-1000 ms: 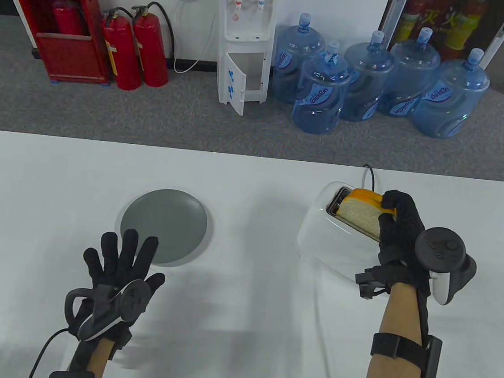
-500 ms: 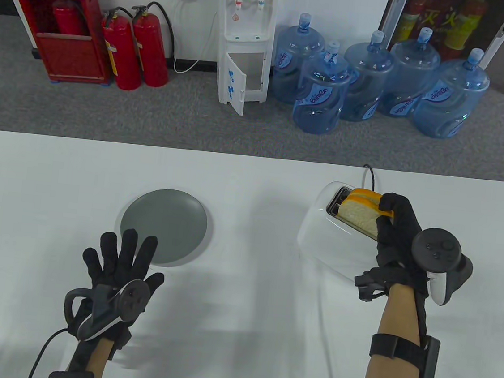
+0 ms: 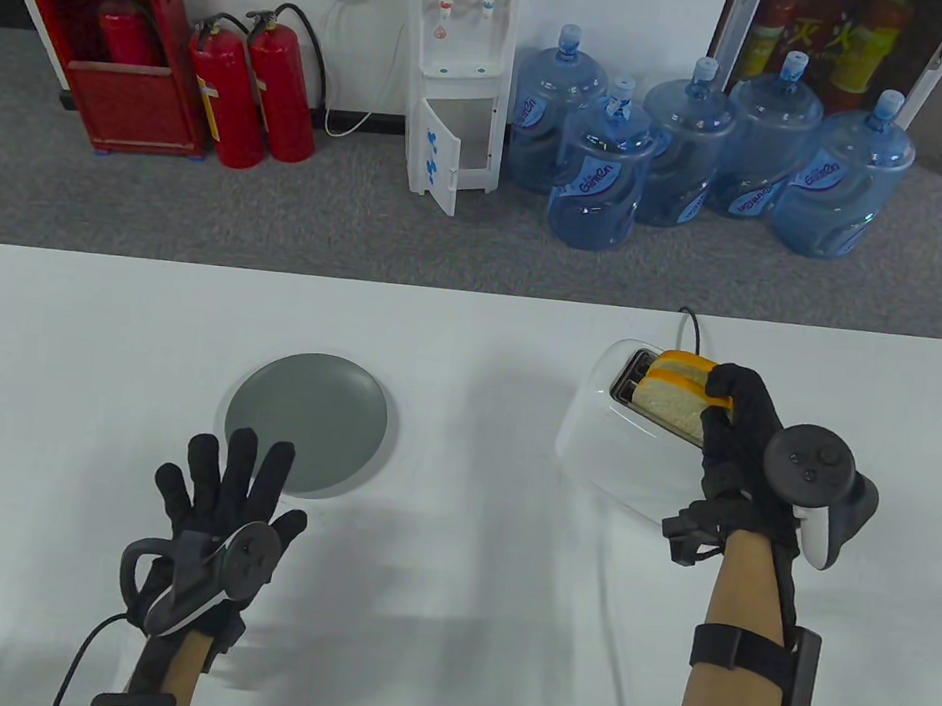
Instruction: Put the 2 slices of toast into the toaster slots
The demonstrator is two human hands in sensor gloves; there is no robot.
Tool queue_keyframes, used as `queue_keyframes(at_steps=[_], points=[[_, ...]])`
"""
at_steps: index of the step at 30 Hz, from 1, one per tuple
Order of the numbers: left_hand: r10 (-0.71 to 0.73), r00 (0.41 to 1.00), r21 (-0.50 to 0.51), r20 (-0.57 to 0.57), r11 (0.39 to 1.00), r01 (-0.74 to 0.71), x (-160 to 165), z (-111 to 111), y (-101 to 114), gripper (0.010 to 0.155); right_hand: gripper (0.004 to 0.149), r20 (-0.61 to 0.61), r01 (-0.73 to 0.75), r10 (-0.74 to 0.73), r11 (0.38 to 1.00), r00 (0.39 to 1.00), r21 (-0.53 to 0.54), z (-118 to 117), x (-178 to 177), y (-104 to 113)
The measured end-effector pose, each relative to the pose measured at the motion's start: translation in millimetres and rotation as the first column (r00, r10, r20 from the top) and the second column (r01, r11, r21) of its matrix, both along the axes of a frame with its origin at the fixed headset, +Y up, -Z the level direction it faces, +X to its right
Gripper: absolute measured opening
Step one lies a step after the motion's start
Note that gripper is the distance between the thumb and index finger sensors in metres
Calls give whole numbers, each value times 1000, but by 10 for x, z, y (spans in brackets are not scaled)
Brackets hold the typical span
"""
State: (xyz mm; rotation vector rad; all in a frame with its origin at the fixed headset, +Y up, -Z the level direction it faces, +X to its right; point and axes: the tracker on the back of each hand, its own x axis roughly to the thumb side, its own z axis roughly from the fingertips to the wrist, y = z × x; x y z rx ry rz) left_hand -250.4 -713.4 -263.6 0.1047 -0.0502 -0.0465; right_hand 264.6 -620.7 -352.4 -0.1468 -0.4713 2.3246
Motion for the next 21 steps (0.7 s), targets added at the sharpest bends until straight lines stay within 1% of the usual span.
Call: queue_keyframes(at_steps=[21], points=[[1, 1000, -4, -2, 1000, -1, -5, -4, -13, 72, 50, -10, -99, 98, 994, 995, -56, -45, -47, -48]])
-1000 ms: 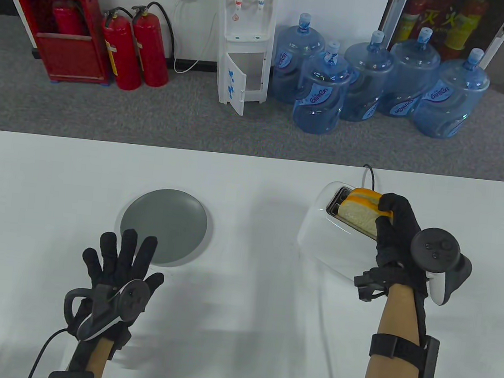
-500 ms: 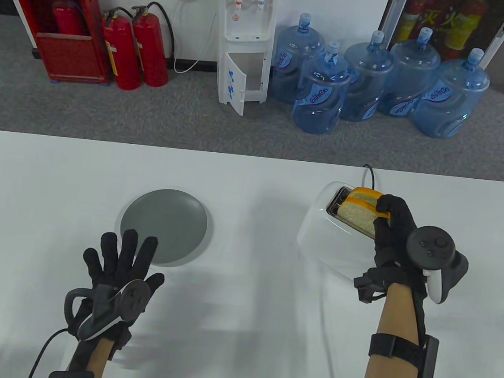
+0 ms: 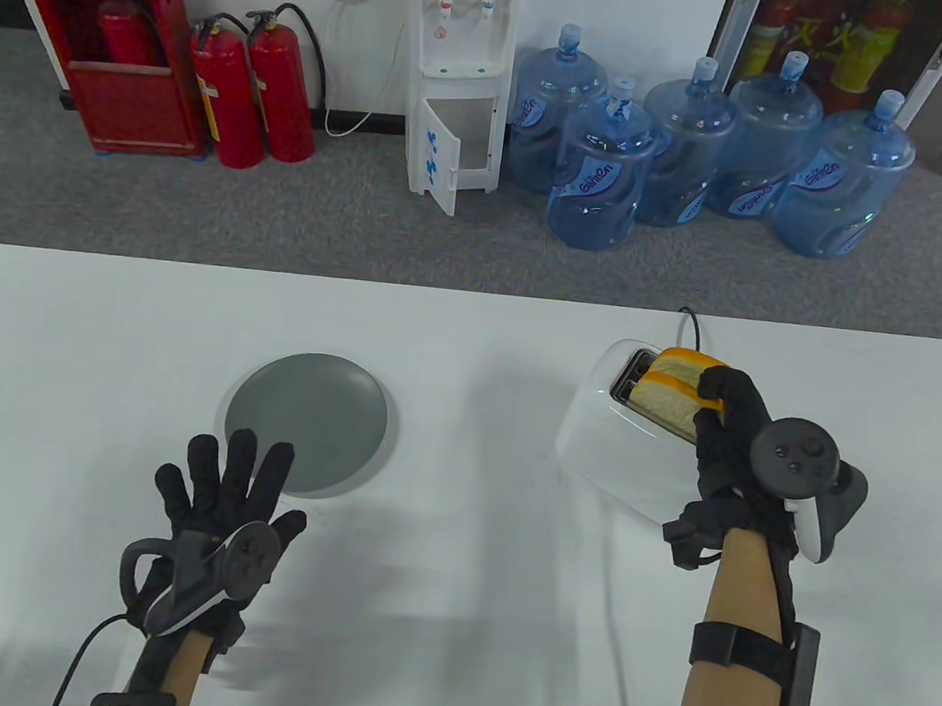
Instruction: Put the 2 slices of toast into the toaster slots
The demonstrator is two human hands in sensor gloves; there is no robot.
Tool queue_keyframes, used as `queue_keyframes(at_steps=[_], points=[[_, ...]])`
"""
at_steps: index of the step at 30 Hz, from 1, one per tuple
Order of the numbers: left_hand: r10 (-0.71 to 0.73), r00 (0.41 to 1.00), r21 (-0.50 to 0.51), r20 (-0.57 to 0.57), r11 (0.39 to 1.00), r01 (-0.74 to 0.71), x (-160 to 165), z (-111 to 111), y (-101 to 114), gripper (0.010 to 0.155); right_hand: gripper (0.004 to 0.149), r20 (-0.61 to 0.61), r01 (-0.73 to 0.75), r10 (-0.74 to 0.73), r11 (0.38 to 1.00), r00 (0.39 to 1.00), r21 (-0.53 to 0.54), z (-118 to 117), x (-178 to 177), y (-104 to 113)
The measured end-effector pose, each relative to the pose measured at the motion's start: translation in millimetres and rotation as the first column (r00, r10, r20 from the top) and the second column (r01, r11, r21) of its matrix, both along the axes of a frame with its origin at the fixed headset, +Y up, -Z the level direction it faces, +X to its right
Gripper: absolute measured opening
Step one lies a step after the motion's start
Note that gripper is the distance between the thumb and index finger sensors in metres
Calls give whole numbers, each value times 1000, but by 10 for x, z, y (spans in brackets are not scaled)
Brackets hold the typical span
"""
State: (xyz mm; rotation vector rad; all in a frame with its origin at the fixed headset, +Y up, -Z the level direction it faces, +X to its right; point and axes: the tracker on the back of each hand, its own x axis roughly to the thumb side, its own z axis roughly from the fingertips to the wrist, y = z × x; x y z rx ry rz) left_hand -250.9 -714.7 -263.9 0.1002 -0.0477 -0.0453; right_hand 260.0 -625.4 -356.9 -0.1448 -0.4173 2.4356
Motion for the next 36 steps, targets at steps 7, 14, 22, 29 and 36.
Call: queue_keyframes(at_steps=[7, 14, 22, 29, 36], points=[[-3, 1000, 1, 3, 1000, 3, 3, -2, 0, 72, 51, 15, -79, 80, 997, 997, -22, -12, -44, 11], [0, 1000, 0, 2, 1000, 0, 1, -4, -4, 72, 53, 42, -173, 174, 984, 984, -32, 0, -31, 35], [-1, 1000, 4, 7, 1000, 1, 12, -2, -9, 72, 51, 43, -192, 195, 980, 980, -55, 48, 20, 95], [4, 1000, 11, 16, 1000, -4, 21, 1, -14, 72, 53, 33, -183, 186, 981, 982, -65, 103, 35, 137], [7, 1000, 13, 24, 1000, -7, 32, 5, -21, 72, 54, 61, -181, 183, 983, 981, -41, 200, 60, 278]])
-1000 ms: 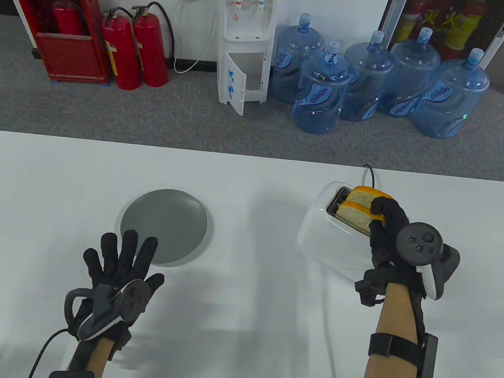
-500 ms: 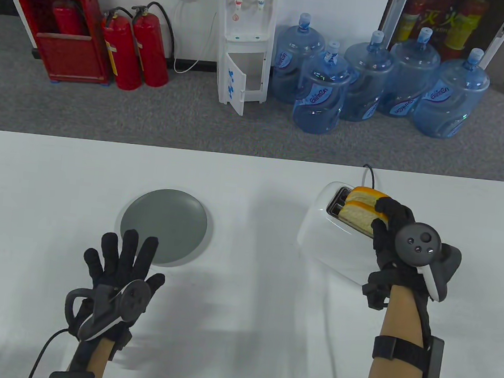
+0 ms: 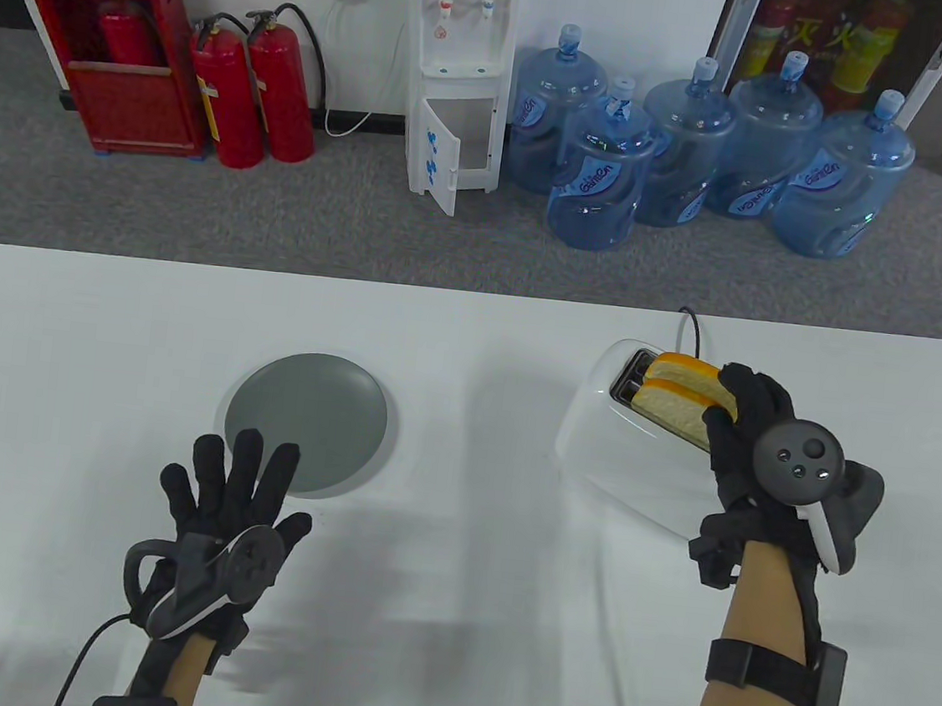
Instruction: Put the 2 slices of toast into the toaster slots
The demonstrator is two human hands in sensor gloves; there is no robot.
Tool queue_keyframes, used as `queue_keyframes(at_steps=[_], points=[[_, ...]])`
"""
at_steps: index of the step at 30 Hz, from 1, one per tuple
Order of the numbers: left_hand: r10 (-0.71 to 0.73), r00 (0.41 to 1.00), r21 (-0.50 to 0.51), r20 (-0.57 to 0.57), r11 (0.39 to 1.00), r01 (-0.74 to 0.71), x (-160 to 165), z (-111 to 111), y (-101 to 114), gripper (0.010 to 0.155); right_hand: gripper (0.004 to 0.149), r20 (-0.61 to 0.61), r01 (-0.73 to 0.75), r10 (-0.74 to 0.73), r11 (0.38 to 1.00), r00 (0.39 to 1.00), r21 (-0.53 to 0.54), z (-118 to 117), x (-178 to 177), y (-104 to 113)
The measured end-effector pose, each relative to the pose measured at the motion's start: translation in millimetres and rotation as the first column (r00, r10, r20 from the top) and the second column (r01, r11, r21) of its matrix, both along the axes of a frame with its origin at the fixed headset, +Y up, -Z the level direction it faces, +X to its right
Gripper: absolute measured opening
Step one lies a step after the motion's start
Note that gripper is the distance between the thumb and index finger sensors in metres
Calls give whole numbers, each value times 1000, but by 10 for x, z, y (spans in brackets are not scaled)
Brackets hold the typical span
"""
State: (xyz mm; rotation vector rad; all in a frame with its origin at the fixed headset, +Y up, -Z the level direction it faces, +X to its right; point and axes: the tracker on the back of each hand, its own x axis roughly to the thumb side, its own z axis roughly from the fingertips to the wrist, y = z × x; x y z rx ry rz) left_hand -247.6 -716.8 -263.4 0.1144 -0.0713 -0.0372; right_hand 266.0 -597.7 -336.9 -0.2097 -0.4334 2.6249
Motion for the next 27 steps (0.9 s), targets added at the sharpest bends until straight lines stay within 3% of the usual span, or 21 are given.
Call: queue_keyframes(at_steps=[12, 27], points=[[2, 1000, 2, 17, 1000, -2, 26, 8, -11, 73, 62, -2, -31, 31, 992, 1000, 122, 235, -158, 344], [7, 999, -12, 39, 1000, -7, 95, 24, -36, 72, 63, -170, -140, 175, 970, 970, 200, 548, -640, 572]])
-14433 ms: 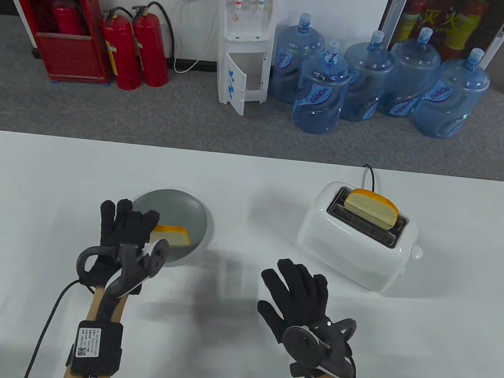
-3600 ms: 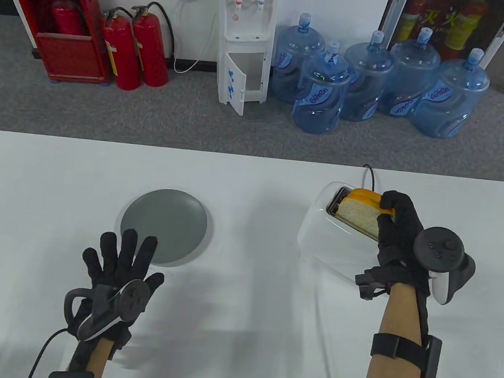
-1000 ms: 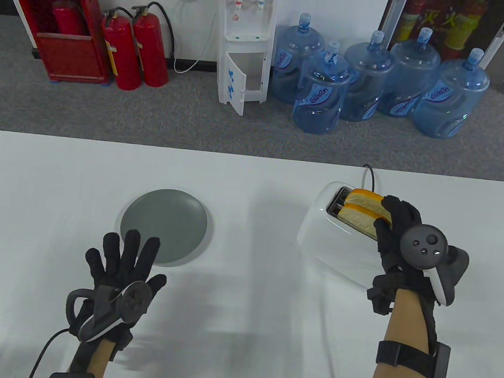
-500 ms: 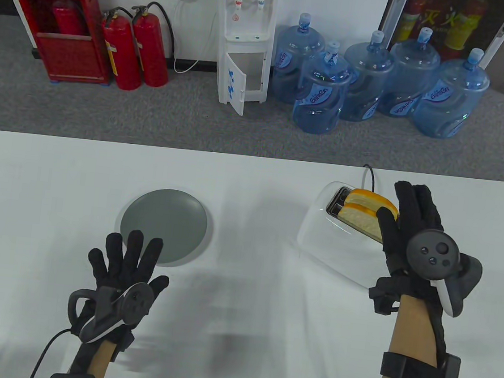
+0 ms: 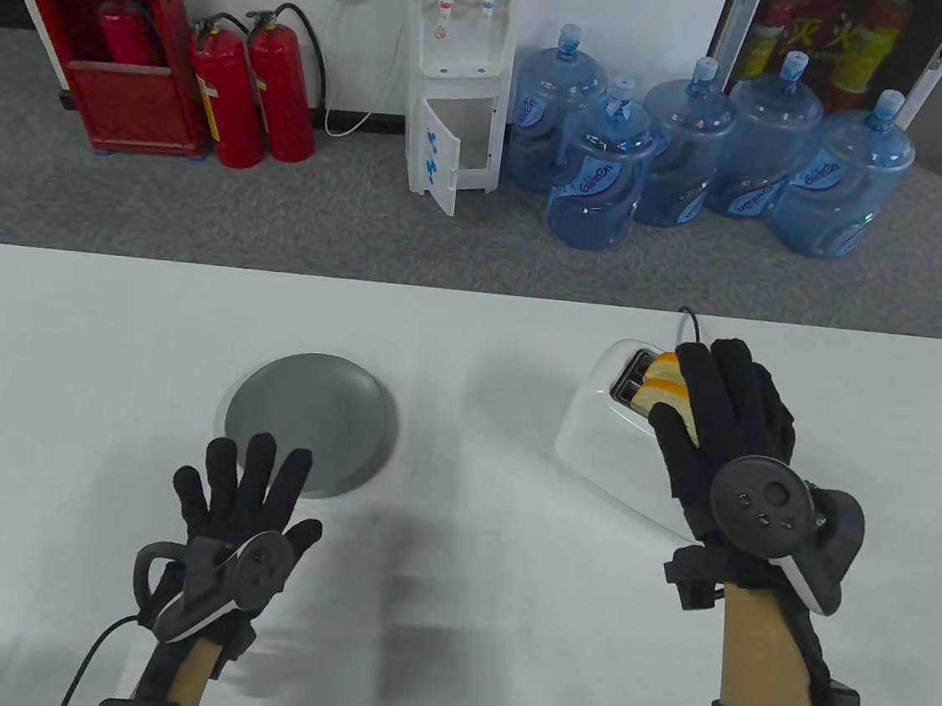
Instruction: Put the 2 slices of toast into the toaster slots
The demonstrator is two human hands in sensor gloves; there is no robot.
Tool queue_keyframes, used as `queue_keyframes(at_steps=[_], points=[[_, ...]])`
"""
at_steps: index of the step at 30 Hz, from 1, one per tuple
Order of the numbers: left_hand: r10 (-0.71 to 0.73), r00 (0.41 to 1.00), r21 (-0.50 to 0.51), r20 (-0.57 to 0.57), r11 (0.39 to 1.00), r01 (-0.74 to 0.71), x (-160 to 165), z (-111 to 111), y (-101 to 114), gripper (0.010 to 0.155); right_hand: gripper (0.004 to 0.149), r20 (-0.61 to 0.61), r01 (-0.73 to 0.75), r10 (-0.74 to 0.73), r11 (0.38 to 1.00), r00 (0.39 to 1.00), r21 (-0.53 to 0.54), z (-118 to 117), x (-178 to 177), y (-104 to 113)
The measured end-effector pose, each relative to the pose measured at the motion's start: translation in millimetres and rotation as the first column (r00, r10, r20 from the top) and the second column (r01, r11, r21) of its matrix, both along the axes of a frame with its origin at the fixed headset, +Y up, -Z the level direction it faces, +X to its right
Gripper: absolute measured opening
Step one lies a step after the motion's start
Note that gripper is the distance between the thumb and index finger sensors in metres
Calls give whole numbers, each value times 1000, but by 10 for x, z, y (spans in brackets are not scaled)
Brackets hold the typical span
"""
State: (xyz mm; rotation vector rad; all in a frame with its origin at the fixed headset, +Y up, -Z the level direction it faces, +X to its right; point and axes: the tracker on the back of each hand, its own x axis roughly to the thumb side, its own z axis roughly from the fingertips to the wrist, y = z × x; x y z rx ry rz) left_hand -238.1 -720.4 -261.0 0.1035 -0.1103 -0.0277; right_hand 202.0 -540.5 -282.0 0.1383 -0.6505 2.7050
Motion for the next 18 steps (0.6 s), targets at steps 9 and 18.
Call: queue_keyframes(at_steps=[9, 18], points=[[8, 1000, 1, 24, 1000, -8, 62, 25, 2, 73, 63, -123, -62, 71, 995, 990, 78, 228, -409, -120], [6, 999, 9, 40, 1000, -6, 97, 39, 9, 73, 63, -198, -129, 145, 987, 969, 91, 345, -773, -529]])
